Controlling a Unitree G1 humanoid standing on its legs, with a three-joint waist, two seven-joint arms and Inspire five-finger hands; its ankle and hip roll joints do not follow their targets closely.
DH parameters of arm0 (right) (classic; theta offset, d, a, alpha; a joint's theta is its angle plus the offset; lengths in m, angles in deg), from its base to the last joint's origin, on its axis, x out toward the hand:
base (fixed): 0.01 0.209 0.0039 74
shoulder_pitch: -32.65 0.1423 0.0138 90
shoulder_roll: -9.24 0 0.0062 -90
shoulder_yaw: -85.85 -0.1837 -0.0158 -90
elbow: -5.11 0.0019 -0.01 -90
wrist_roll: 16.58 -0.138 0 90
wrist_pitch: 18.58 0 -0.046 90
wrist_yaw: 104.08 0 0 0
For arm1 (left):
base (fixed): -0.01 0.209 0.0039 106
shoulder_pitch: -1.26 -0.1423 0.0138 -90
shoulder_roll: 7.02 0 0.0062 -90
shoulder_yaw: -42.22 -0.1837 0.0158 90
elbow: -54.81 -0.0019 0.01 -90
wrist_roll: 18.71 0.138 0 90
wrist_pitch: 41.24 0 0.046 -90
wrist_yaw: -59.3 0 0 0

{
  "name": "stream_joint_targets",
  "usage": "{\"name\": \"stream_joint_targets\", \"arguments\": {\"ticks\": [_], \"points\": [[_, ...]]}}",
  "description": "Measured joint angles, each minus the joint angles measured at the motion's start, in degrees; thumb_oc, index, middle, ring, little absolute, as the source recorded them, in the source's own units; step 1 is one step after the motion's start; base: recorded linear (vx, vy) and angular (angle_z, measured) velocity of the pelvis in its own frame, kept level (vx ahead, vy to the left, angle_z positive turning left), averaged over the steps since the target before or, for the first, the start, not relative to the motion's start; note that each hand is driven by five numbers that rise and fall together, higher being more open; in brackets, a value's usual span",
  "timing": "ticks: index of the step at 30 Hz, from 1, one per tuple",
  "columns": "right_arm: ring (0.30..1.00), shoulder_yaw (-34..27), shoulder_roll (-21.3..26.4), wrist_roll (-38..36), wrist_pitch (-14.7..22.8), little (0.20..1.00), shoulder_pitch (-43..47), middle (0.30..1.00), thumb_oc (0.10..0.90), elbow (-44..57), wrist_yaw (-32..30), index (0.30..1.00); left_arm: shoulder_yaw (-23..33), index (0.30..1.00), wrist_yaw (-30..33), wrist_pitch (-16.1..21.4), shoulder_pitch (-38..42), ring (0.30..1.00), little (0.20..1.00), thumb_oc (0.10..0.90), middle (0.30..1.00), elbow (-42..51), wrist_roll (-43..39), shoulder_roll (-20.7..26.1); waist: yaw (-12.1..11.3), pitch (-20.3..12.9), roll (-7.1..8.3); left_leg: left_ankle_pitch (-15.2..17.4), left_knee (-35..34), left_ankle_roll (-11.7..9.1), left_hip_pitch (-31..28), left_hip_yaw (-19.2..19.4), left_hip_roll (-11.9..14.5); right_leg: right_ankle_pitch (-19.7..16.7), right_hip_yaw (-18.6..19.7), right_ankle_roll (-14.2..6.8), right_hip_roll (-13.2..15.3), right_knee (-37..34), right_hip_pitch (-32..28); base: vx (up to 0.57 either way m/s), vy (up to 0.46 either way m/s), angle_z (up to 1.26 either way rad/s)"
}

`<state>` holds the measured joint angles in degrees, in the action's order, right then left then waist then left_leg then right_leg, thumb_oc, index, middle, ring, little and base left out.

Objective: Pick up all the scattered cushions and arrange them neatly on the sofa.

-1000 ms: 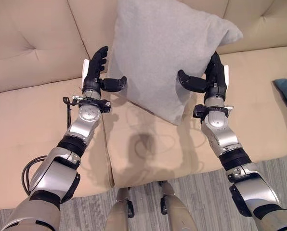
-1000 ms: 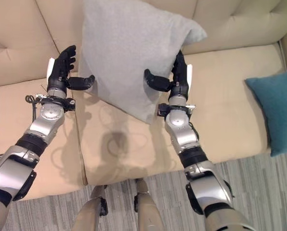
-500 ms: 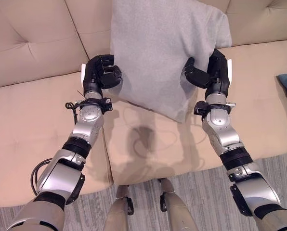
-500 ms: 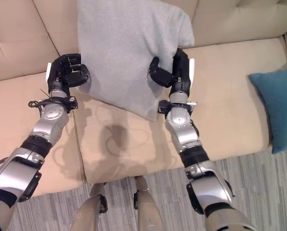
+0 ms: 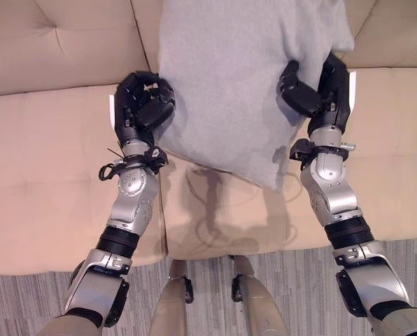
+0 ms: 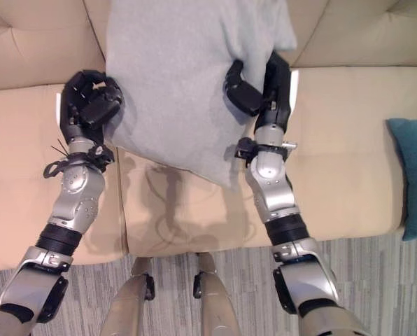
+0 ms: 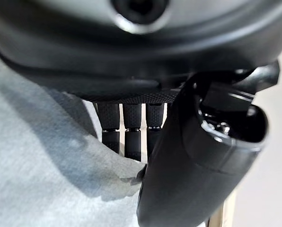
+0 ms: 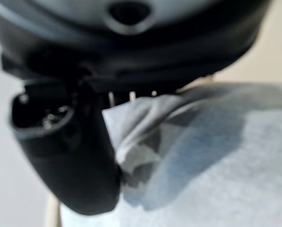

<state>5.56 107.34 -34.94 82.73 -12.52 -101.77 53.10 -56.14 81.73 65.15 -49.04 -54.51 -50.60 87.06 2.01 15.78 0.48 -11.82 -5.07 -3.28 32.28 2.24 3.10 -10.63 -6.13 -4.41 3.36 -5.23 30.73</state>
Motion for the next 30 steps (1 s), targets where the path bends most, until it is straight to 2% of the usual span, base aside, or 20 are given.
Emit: {"name": "stream_joint_targets", "arguments": {"ticks": [5, 11, 13, 17, 22, 27, 28, 30], "points": [[0.300, 0.3, 0.0, 4.5, 0.7, 0.300, 1.9, 0.300, 0.400, 2.1, 0.6, 0.300, 1.7, 0.300, 2.7, 1.4, 0.0, 0.300, 0.300, 0.400, 0.300, 0.3, 3.5, 0.0, -1.7, 0.1, 0.12, -0.4, 0.0, -0.2, 1.0, -2.0, 0.0, 0.1, -1.6, -0.1, -0.1, 0.0, 0.1, 0.00, -0.026, 0.15], [0.300, 1.8, -0.1, 11.5, 0.9, 0.300, 6.0, 0.300, 0.400, 2.1, -0.2, 0.300, 1.9, 0.300, 7.8, 2.4, -0.1, 0.300, 0.300, 0.400, 0.300, 0.2, 5.3, -0.6, -3.6, 0.7, 1.15, -0.6, 0.0, -0.4, 2.4, -3.7, -0.1, 0.5, -2.7, -0.4, -0.1, 0.0, 0.6, 0.00, -0.020, 0.13], [0.300, 3.5, 0.0, 15.2, 0.9, 0.300, 8.0, 0.300, 0.400, 1.6, -2.3, 0.300, 1.7, 0.300, 9.8, 2.8, 0.2, 0.300, 0.300, 0.400, 0.300, -0.7, 6.0, -0.4, -4.3, 1.2, 2.02, -0.7, 0.0, -0.4, 2.8, -4.3, -0.1, 0.5, -3.1, -0.4, -0.1, 0.0, 0.7, 0.00, -0.018, 0.13], [0.300, 6.7, 0.8, 19.4, 0.7, 0.300, 14.0, 0.300, 0.400, -5.0, -5.2, 0.300, -3.2, 0.300, 12.1, 3.0, 6.6, 0.300, 0.300, 0.400, 0.300, -10.7, 7.3, 2.8, -4.3, 1.3, 2.21, -0.9, 0.0, -0.7, 3.6, -5.8, -0.2, 0.4, -3.3, -0.5, -0.1, 0.0, 0.8, 0.01, -0.010, 0.14], [0.300, 7.3, 2.5, 20.6, 0.3, 0.300, 17.3, 0.300, 0.400, -8.5, -8.9, 0.300, -8.1, 0.300, 12.0, 3.0, 12.0, 0.300, 0.300, 0.400, 0.300, -13.6, 7.7, 6.5, -4.5, 1.3, 2.25, -0.9, 0.0, -0.7, 4.5, -6.1, -0.3, 0.4, -3.2, -0.5, 0.0, 0.0, 1.5, 0.01, -0.005, 0.03], [0.300, 6.6, 2.4, 21.9, -0.1, 0.300, 17.0, 0.300, 0.400, -8.0, -10.1, 0.300, -8.5, 0.300, 12.2, 3.0, 12.4, 0.300, 0.300, 0.400, 0.300, -13.1, 9.2, 6.1, -4.1, 1.3, 2.28, -0.9, 0.0, -0.7, 4.6, -6.0, -0.2, 0.4, -3.2, -0.5, 0.0, 0.0, 1.8, 0.00, 0.008, 0.00], [0.300, 5.2, 2.3, 22.1, -0.2, 0.300, 16.3, 0.300, 0.400, -5.9, -10.4, 0.300, -8.2, 0.300, 13.2, 2.6, 12.1, 0.300, 0.300, 0.400, 0.300, -10.4, 9.5, 5.4, -4.2, 1.4, 2.40, -0.9, 0.0, -0.7, 4.9, -6.0, -0.2, 0.4, -3.1, -0.5, 0.0, 0.0, 2.0, 0.03, 0.041, 0.00], [0.300, 0.6, 2.3, 23.2, -0.2, 0.300, 16.3, 0.300, 0.400, 0.6, -11.9, 0.300, -5.5, 0.300, 15.1, 2.5, 12.0, 0.300, 0.300, 0.400, 0.300, -0.5, 11.1, 5.0, -4.3, 4.4, 2.76, -1.0, 0.0, -0.5, 4.9, -6.0, -0.3, 0.4, -3.1, -0.5, 0.1, 0.0, 2.0, 0.00, 0.000, 0.00]]}}
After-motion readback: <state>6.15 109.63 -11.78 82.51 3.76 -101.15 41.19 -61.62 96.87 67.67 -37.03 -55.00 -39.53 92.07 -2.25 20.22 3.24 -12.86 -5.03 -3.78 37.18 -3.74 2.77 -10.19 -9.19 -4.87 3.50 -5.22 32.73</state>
